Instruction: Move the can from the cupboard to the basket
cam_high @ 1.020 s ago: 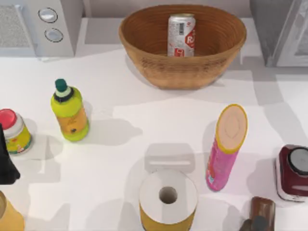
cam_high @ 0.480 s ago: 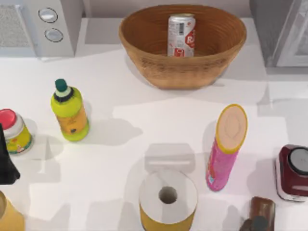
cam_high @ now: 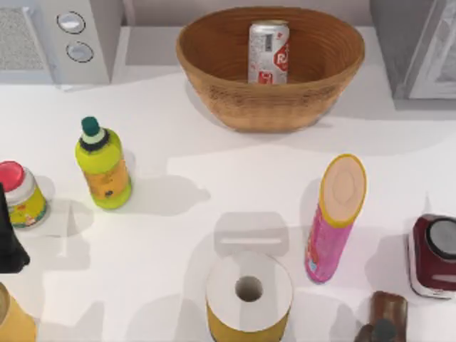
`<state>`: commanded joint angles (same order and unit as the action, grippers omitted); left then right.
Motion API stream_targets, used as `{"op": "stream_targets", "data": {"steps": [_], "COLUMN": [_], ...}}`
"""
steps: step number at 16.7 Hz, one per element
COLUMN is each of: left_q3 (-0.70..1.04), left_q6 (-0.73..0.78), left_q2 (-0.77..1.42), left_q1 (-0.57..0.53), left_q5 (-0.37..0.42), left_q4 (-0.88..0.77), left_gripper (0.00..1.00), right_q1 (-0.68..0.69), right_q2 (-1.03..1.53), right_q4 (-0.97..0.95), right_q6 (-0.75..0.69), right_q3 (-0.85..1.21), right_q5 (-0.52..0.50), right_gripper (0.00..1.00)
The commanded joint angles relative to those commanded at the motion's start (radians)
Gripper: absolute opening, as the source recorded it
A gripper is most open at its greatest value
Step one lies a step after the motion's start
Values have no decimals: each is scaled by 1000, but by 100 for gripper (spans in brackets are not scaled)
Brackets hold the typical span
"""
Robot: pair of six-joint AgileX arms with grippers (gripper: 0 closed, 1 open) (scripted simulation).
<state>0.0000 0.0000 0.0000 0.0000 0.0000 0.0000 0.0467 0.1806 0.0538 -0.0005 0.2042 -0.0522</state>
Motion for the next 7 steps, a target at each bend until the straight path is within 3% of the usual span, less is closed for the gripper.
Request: {"op": "stream_targets", "data": {"steps": [3,7], "left_q3": [0,0], "left_q6": [0,0], "left_q2": [0,0], "left_q1": [0,0], "left_q5": [0,0], "left_q4": [0,0], "left_gripper": [100,100], "right_q1": [-33,-47], "right_q2": [-131,-181], "right_q4": [-38,-54], "right_q6": [0,1], "right_q3": [-150,-204], "right_q5": [37,52], "right_gripper": [100,100]}}
